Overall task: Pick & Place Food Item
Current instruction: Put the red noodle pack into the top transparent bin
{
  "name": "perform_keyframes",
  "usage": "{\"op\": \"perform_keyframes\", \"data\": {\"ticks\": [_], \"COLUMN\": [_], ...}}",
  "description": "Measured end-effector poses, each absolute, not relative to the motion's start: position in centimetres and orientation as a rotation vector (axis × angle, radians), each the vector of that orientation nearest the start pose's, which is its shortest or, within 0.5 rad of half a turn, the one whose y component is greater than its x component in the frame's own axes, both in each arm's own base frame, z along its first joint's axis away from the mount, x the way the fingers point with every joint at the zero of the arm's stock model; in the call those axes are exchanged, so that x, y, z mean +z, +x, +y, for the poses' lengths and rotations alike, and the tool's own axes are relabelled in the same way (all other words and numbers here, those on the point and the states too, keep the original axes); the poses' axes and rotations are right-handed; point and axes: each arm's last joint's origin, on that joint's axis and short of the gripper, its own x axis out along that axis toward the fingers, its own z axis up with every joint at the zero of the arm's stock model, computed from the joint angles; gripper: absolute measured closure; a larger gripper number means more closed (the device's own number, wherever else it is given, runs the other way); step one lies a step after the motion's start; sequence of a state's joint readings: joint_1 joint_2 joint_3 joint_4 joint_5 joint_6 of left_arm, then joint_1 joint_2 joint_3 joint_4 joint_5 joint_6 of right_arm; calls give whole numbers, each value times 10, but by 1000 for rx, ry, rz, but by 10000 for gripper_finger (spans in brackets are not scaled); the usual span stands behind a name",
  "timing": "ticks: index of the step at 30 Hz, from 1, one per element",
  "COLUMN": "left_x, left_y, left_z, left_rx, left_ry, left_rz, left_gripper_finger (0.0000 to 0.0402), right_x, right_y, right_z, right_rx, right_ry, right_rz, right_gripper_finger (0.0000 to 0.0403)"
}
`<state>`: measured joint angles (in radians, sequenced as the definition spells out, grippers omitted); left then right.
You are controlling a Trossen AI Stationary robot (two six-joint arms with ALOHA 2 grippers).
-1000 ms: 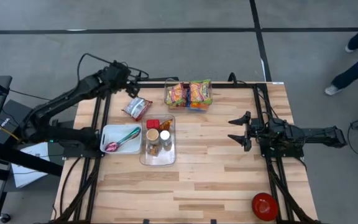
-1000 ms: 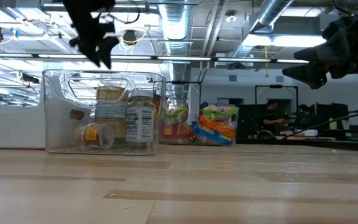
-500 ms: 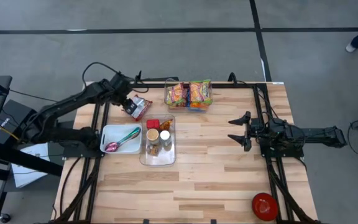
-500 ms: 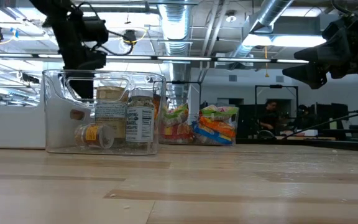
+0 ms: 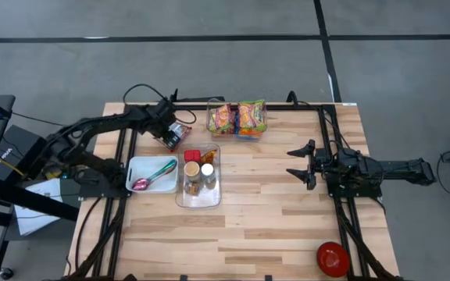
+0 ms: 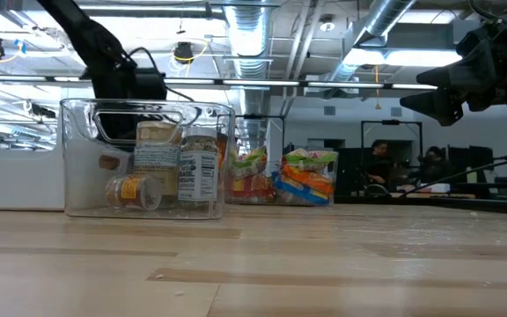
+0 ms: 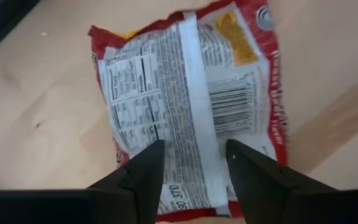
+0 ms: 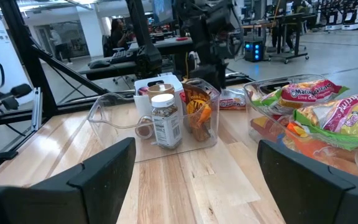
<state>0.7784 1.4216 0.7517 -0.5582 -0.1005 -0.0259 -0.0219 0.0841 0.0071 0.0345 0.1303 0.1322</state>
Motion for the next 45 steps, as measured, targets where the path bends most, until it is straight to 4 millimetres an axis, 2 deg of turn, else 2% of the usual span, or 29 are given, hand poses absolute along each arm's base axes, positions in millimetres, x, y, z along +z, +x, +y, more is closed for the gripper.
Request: {"op": "perform_keyframes", "data": {"ticks": [5, 8, 11, 15, 17, 23, 27, 32, 38, 45], "left_x": [159, 158, 162, 177, 185, 213, 236, 260, 272, 265], "left_y": [176, 177, 176, 173, 172, 166, 163, 163, 187, 227], "left_z": [178, 180, 180, 180, 179, 173, 169, 164, 156, 147], "left_rx": [769, 783, 831, 909, 922, 962, 988, 920, 851, 855], "left_ry": [-426, -413, -379, -344, -335, -320, -342, -406, -439, -483], "left_rz": [1205, 1191, 1169, 1092, 1050, 875, 694, 453, 250, 98], "left_gripper_finger": [238, 257, 295, 369, 392, 400, 401, 401, 401, 401], "right_x": [163, 163, 163, 163, 163, 163, 163, 163, 163, 162], "right_y": [102, 102, 102, 102, 102, 102, 102, 102, 102, 102], "right_z": [-6, -6, -6, -6, -6, -6, -6, -6, -6, -6], "right_rx": [-155, -155, -155, -155, -155, -155, -154, -155, -155, -155], "right_ry": [129, 130, 129, 129, 129, 130, 129, 129, 130, 129], "right_rz": [32, 32, 33, 33, 32, 32, 33, 32, 32, 33], "right_gripper_finger": [72, 72, 72, 72, 72, 72, 72, 72, 72, 72]}}
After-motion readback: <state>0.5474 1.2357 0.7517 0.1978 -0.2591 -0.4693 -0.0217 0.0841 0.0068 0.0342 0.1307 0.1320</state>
